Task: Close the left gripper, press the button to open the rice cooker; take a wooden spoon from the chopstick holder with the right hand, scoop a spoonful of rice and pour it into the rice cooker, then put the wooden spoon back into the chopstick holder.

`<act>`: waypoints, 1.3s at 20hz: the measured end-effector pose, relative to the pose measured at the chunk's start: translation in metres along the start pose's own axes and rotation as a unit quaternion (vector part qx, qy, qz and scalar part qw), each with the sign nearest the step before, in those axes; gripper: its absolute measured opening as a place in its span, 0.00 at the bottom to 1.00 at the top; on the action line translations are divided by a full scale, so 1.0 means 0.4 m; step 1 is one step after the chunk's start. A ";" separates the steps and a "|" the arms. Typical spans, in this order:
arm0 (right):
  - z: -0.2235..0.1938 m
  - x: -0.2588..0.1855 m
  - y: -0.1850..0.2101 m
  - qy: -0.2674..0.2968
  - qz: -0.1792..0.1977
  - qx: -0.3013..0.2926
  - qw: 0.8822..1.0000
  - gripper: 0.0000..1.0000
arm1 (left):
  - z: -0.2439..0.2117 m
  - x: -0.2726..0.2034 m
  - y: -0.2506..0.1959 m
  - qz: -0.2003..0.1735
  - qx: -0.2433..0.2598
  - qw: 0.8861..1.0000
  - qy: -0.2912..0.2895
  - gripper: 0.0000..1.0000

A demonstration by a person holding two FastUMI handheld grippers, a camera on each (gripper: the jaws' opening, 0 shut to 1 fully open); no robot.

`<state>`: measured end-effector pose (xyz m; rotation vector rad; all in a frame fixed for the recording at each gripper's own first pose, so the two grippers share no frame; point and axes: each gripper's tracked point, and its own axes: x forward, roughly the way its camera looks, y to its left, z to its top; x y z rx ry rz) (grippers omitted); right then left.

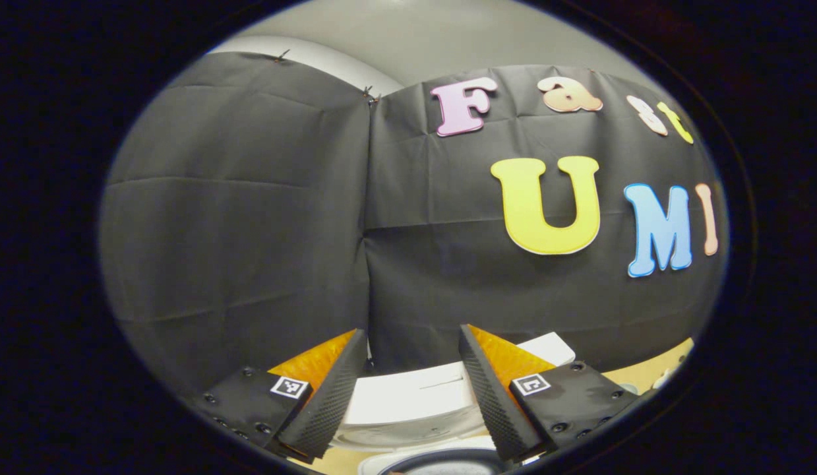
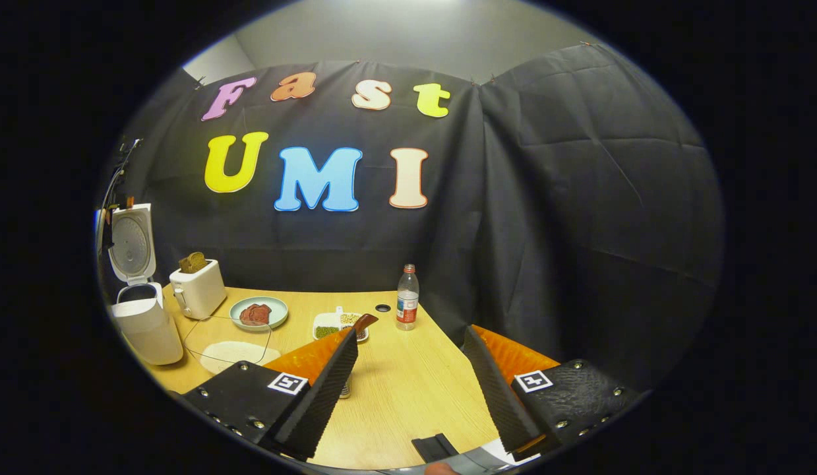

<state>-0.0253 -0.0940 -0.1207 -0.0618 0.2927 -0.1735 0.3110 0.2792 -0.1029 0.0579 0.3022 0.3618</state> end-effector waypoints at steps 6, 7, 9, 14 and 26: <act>0.021 0.036 -0.001 -0.009 0.023 -0.001 1.000 0.98 | -0.019 -0.074 -0.023 0.002 0.000 1.000 0.002 0.95; 0.025 0.040 -0.004 -0.011 0.026 -0.001 1.000 0.98 | -0.020 -0.088 -0.028 0.003 0.001 1.000 0.000 0.94; 0.031 0.049 -0.011 -0.014 0.030 0.001 0.999 0.98 | -0.028 -0.117 -0.038 0.002 0.001 1.000 -0.001 0.94; 0.037 0.068 -0.021 -0.018 0.043 0.007 0.999 0.98 | -0.063 -0.197 -0.062 0.000 0.001 1.000 -0.003 0.94; 0.050 0.096 0.002 -0.026 0.084 -0.011 0.996 0.99 | -0.198 -0.373 -0.114 -0.026 -0.005 1.000 0.009 0.96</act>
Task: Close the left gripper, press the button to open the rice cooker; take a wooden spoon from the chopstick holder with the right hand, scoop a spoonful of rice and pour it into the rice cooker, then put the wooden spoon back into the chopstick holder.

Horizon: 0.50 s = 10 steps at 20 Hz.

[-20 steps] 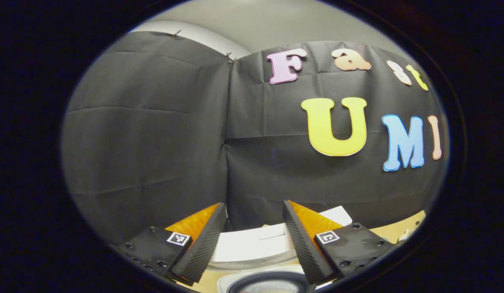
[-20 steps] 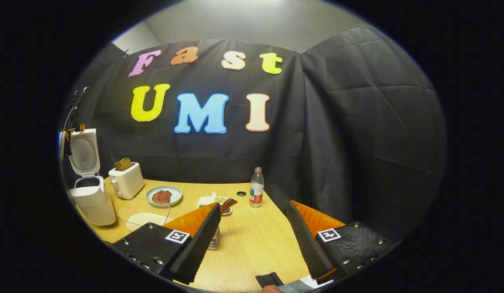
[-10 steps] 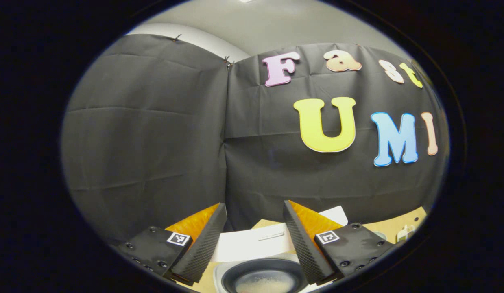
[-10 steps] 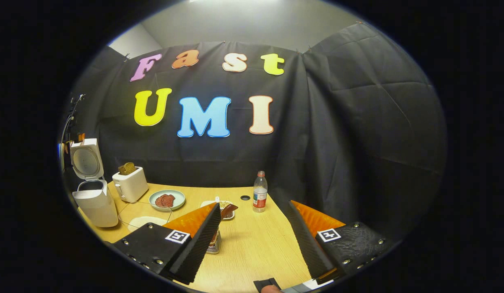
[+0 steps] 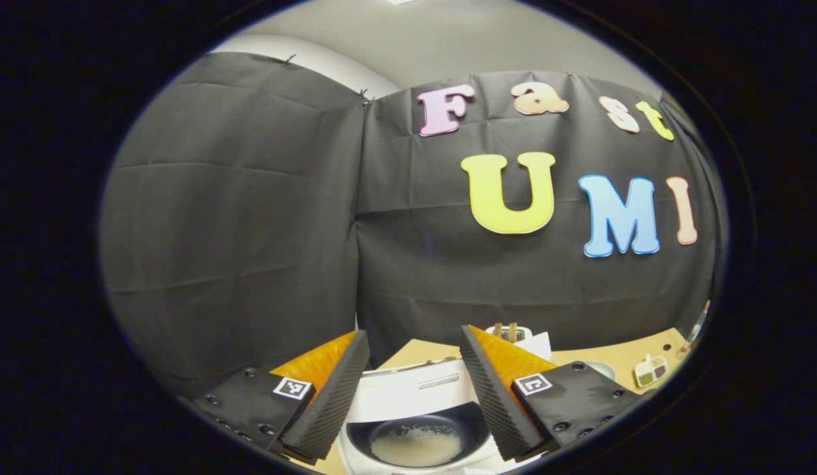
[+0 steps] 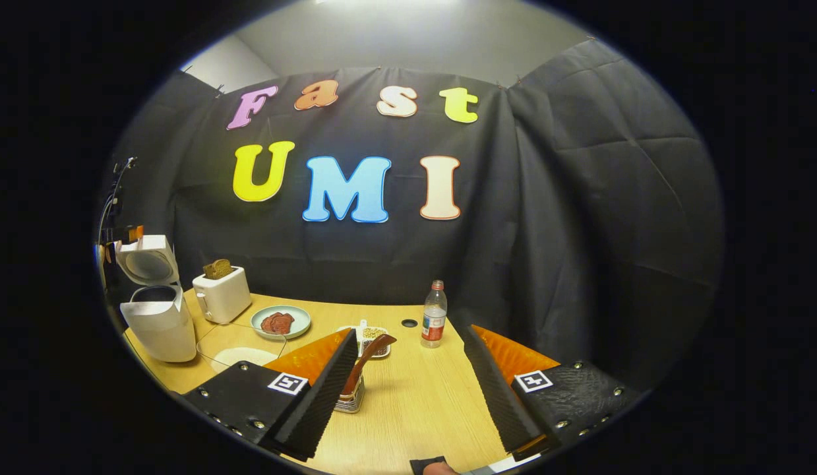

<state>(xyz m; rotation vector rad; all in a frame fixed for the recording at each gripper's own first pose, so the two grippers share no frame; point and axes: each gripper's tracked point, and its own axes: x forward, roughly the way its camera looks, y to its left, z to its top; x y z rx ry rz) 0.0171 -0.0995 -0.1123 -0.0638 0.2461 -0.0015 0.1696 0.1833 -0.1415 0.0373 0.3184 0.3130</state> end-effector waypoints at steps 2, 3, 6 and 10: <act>0.004 0.006 0.001 -0.001 0.004 0.002 1.000 0.98 | -0.025 -0.022 -0.011 -0.004 -0.001 1.000 0.004 0.96; 0.004 0.008 0.000 -0.002 0.006 0.004 1.000 0.98 | -0.040 -0.034 -0.017 -0.007 -0.001 1.000 0.006 0.96; -0.003 0.013 -0.002 0.001 0.009 0.005 1.000 0.98 | -0.093 -0.057 -0.031 -0.015 -0.001 1.000 0.012 0.96; -0.010 0.017 0.003 0.005 0.011 0.005 1.000 0.98 | -0.152 -0.080 -0.045 -0.020 -0.007 1.000 0.022 0.96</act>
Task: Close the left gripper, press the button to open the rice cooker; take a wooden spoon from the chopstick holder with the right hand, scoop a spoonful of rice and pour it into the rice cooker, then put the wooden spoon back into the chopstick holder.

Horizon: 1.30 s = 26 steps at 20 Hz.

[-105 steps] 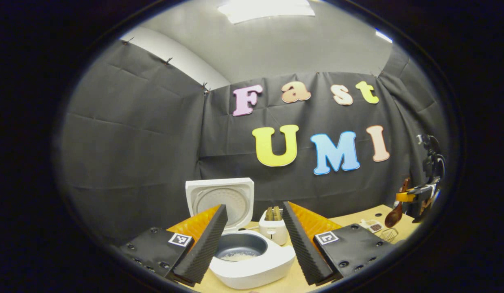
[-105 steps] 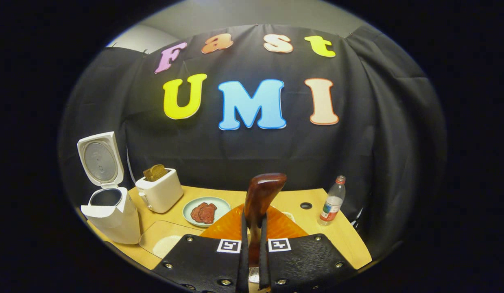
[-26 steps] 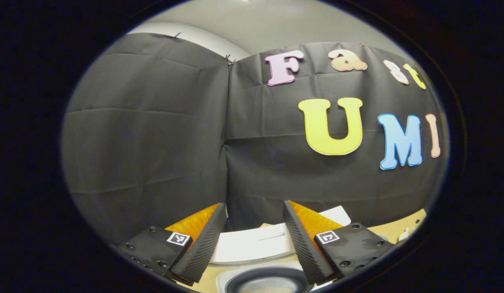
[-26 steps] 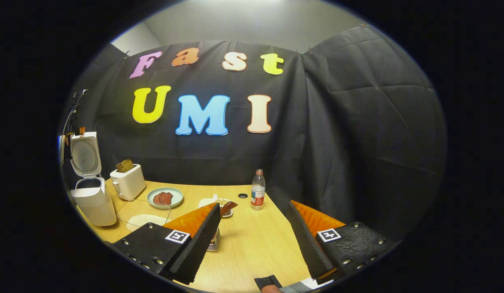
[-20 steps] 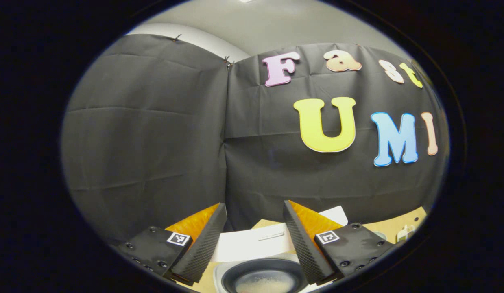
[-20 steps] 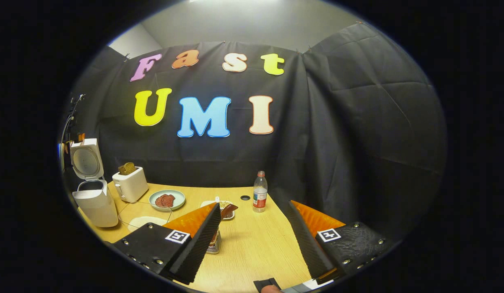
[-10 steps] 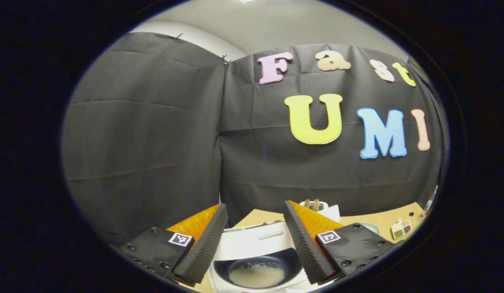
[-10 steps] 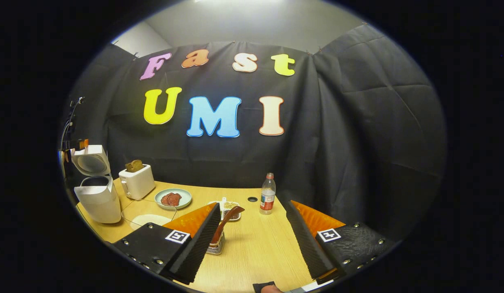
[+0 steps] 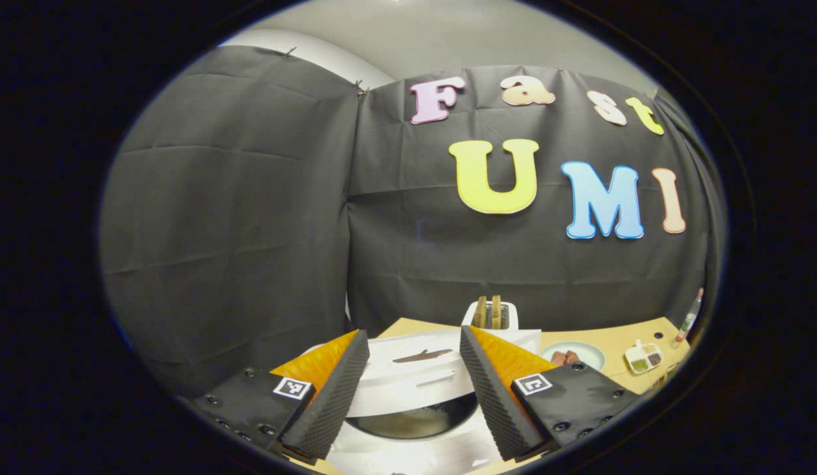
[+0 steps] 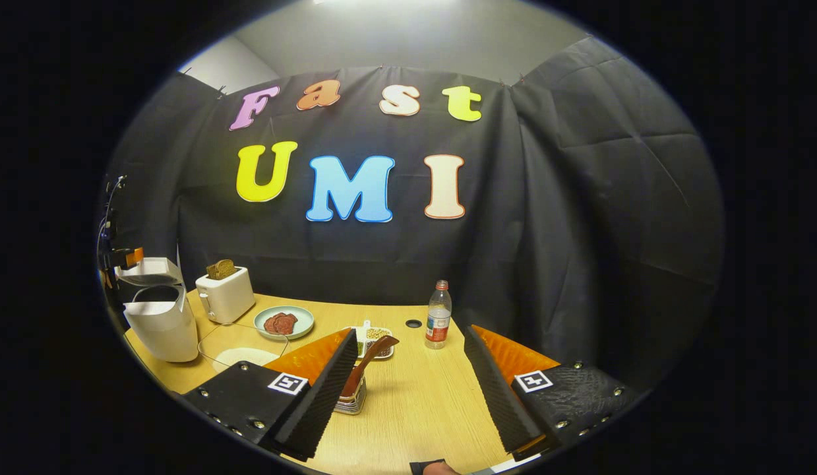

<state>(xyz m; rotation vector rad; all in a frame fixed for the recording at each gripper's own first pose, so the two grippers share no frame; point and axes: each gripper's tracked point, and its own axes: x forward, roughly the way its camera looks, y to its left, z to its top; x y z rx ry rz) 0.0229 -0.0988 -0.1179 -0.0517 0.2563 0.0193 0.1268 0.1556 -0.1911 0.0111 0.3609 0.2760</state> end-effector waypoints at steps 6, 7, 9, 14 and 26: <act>-0.010 0.006 0.008 0.005 0.001 -0.005 1.000 0.98 | -0.091 -0.017 -0.019 -0.013 -0.006 1.000 0.025 0.96; -0.010 0.006 0.011 0.004 0.001 -0.005 1.000 0.98 | -0.119 -0.017 -0.022 -0.017 -0.007 0.999 0.037 0.96; -0.013 0.005 0.017 0.007 0.003 -0.007 1.000 0.98 | -0.163 -0.010 -0.026 -0.021 -0.003 0.998 0.062 0.96; -0.021 0.007 0.032 0.012 0.007 -0.019 1.000 0.99 | -0.247 -0.011 -0.036 -0.035 0.015 0.994 0.107 0.96; -0.005 0.017 0.090 0.004 0.029 -0.023 0.999 0.99 | -0.258 0.006 -0.048 -0.035 0.023 0.991 0.124 0.98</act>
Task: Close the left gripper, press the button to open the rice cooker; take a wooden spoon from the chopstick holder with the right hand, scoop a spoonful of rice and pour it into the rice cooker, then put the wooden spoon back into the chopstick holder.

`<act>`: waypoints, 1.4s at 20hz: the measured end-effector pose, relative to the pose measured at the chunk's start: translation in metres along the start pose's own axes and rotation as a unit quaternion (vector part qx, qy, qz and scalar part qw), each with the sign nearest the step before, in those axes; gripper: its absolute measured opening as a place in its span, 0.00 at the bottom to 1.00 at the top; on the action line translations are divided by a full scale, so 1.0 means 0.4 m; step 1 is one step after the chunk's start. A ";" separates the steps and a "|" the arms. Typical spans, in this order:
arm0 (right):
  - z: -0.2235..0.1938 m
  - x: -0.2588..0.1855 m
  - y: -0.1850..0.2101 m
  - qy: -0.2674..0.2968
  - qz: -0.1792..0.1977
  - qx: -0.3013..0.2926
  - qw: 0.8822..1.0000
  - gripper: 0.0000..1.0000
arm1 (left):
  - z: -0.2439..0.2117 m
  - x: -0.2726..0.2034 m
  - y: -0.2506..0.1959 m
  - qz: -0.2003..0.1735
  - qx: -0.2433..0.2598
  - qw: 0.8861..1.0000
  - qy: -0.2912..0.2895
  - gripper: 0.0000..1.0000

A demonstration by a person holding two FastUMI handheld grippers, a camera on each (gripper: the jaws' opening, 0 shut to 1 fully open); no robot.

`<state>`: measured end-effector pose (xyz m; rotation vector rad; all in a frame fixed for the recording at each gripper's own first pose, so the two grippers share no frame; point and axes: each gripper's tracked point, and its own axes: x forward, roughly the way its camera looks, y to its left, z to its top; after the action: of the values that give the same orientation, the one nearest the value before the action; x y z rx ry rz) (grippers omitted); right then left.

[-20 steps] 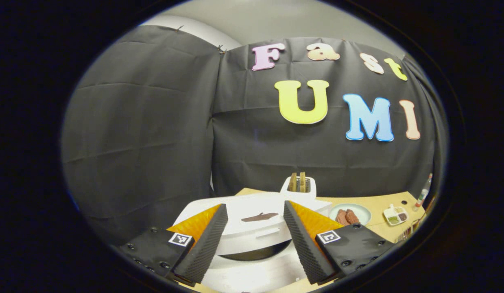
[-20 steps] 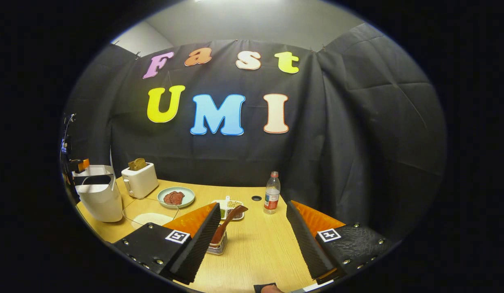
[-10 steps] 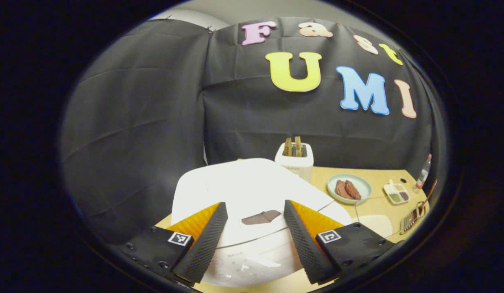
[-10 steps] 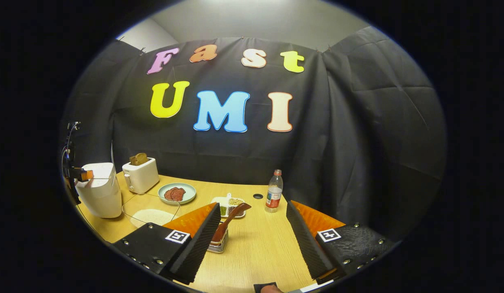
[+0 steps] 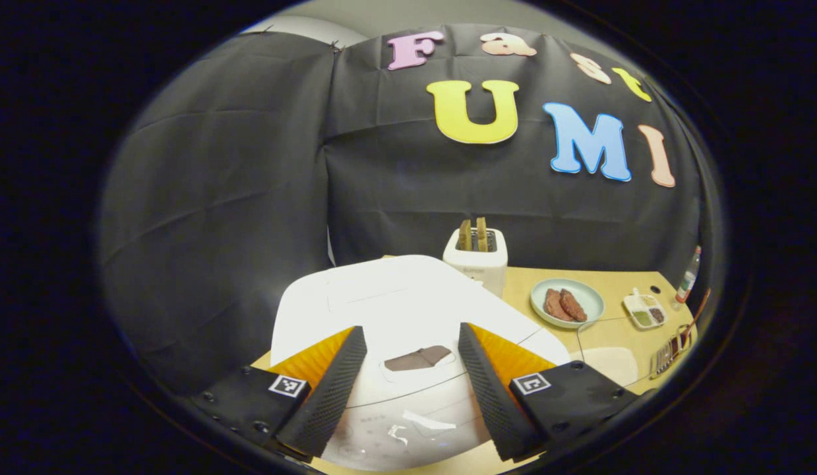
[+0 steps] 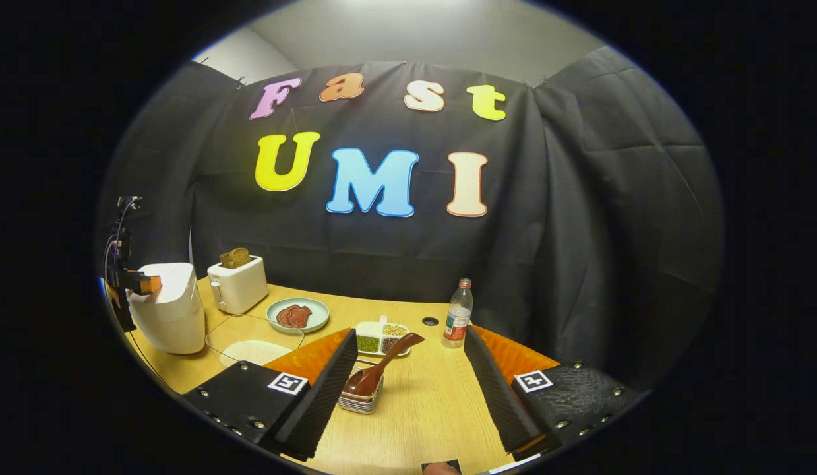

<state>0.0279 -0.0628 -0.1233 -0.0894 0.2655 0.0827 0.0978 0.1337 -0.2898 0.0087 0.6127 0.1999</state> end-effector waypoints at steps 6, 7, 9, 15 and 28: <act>0.023 -0.011 -0.010 -0.009 -0.005 0.011 1.000 0.98 | 0.005 -0.013 -0.002 0.000 0.004 1.000 0.000 0.99; 0.028 -0.013 -0.010 -0.012 -0.006 0.011 1.000 0.99 | 0.009 -0.018 -0.008 -0.004 -0.001 1.000 -0.001 0.98; 0.041 -0.019 -0.005 -0.017 -0.004 0.013 1.000 0.98 | 0.037 -0.039 -0.020 -0.009 -0.003 1.000 -0.017 0.99; 0.102 -0.035 0.063 -0.034 0.015 0.026 0.999 0.98 | 0.212 -0.173 -0.090 -0.035 0.036 0.992 -0.115 0.96; 0.253 -0.066 0.247 -0.127 0.060 0.044 0.989 0.98 | 0.446 -0.609 -0.231 -0.084 0.021 0.952 -0.292 0.98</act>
<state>0.0192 0.0436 -0.0265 0.0252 0.0190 0.2004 0.0221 0.0063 -0.0112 0.0540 0.0245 0.0119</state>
